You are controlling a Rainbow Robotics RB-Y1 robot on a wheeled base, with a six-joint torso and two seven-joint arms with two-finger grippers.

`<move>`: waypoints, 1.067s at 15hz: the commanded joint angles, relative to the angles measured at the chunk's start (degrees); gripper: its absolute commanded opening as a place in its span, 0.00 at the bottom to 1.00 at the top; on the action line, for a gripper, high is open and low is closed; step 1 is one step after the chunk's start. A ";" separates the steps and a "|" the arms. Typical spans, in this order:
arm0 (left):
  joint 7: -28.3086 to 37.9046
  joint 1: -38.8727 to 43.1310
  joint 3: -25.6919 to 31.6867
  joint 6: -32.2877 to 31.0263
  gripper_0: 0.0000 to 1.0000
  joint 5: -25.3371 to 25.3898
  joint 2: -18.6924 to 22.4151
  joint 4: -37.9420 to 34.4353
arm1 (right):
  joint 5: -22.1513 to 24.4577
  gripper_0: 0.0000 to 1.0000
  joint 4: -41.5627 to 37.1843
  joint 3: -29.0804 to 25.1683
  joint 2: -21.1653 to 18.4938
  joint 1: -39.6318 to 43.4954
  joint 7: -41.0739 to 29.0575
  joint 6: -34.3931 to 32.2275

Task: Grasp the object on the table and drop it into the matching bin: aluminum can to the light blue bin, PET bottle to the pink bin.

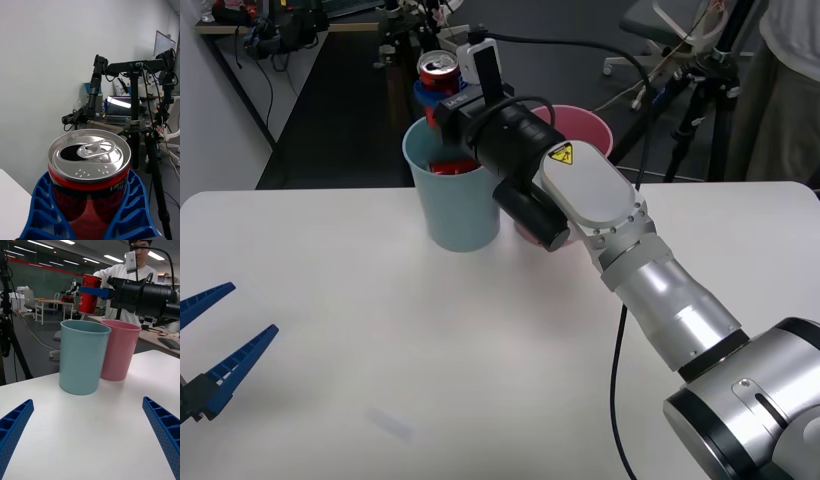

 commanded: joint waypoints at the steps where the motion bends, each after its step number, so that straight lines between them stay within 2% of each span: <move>1: 0.00 0.00 0.00 0.00 1.00 0.00 0.00 0.00 | -0.03 1.00 0.03 -0.04 0.00 0.02 -0.25 -0.01; 16: 0.00 0.00 0.00 0.00 1.00 0.00 0.00 0.00 | -1.43 1.00 -1.29 -0.04 -1.67 0.73 -0.33 -0.71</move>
